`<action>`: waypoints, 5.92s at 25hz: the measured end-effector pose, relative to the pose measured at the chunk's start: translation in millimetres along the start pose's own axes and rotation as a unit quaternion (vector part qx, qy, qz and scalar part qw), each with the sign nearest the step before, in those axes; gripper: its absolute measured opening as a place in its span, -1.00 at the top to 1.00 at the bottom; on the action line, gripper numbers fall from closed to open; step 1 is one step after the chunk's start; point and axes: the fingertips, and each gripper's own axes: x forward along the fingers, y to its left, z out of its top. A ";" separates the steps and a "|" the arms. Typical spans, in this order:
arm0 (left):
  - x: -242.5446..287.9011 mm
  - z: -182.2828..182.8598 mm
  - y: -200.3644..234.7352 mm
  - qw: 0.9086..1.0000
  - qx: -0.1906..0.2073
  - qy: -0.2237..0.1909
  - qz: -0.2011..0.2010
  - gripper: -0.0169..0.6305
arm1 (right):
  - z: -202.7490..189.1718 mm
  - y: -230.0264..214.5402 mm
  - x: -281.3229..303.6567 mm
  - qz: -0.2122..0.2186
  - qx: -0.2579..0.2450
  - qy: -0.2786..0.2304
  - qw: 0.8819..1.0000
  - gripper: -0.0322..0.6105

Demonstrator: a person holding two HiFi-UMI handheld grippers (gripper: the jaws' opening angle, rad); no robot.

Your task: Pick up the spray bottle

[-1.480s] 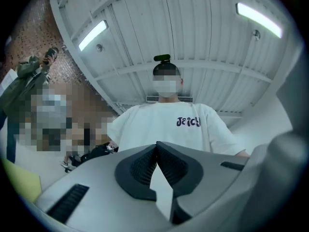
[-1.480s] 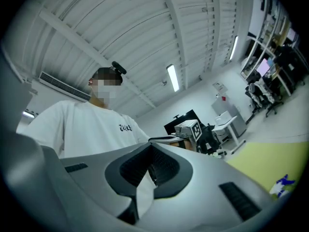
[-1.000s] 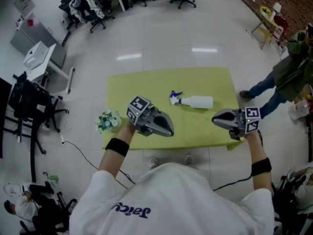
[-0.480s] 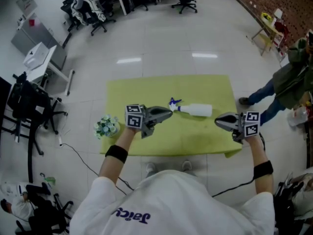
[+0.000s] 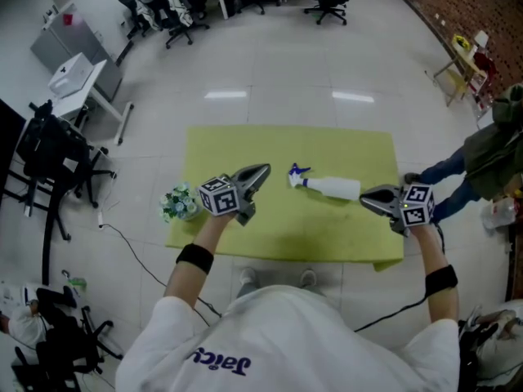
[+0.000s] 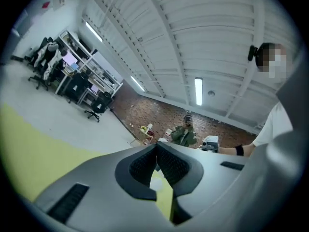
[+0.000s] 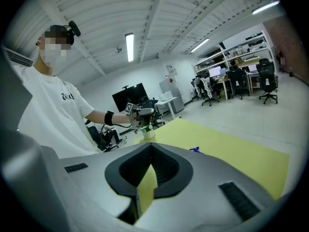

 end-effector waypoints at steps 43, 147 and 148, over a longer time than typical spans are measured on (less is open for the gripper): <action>-103.1 -23.0 -2.0 0.949 0.230 -0.009 0.216 0.05 | -86.3 -146.7 183.1 -0.037 -0.154 0.381 0.911 -0.39; -141.6 66.0 -61.2 0.921 0.288 -0.089 0.249 -0.40 | 104.4 -26.1 -13.8 -0.422 -0.046 -0.205 0.882 0.27; -141.2 66.5 -62.4 0.921 0.289 -0.089 0.247 -0.40 | 99.8 -19.7 -15.4 -0.423 -0.045 -0.213 0.880 0.27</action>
